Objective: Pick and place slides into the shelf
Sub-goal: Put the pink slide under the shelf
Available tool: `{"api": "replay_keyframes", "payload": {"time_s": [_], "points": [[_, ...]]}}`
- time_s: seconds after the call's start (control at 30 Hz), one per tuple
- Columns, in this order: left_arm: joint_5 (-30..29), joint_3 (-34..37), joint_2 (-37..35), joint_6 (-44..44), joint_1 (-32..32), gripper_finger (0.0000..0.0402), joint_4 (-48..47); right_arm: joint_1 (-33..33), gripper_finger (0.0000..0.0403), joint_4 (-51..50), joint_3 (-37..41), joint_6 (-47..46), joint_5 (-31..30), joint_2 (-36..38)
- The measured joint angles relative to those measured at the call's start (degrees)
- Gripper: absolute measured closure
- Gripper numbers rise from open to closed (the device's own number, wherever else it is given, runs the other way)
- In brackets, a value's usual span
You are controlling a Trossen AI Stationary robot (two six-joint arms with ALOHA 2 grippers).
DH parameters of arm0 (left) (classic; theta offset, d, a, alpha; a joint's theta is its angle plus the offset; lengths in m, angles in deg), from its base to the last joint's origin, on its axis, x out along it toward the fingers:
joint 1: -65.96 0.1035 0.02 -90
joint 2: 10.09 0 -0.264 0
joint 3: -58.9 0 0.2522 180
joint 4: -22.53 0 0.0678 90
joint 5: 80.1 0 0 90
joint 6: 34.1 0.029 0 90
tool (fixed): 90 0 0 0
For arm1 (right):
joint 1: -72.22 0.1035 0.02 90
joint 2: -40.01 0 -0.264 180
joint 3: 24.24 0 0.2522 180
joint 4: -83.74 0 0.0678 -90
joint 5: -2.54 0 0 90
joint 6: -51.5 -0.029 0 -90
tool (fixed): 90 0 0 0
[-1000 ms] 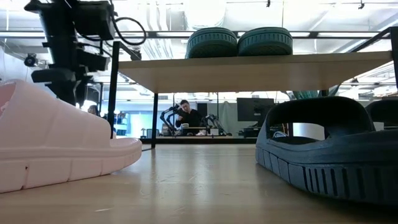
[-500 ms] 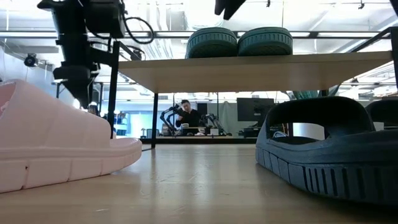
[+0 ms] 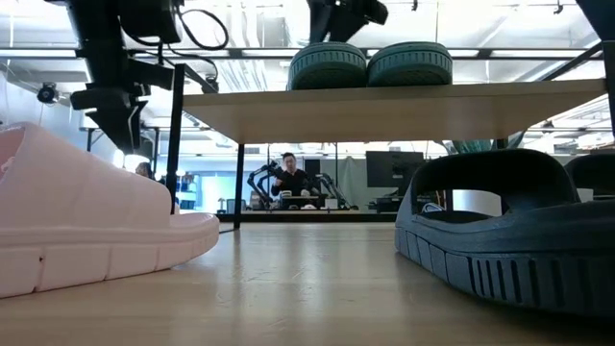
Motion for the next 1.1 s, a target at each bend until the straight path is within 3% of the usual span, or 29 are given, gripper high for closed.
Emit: {"api": "replay_keyframes", "payload": {"time_s": [0.6, 0.77, 1.1], "points": [[-7.75, 1.62, 3.74, 0.46, 0.58, 0.0210, 0.53, -2.31, 0.0248, 2.21, 0.96, 3.14, -0.02, -0.18], [-14.07, 1.62, 6.51, 0.40, 0.58, 0.0210, 1.89, -2.34, 0.0248, 2.63, 0.96, 3.65, -0.01, -0.19], [-15.46, 1.74, 13.68, -0.04, 2.34, 0.0210, 3.68, -2.34, 0.0248, 2.64, 0.96, 4.02, 0.01, -0.20]]}}
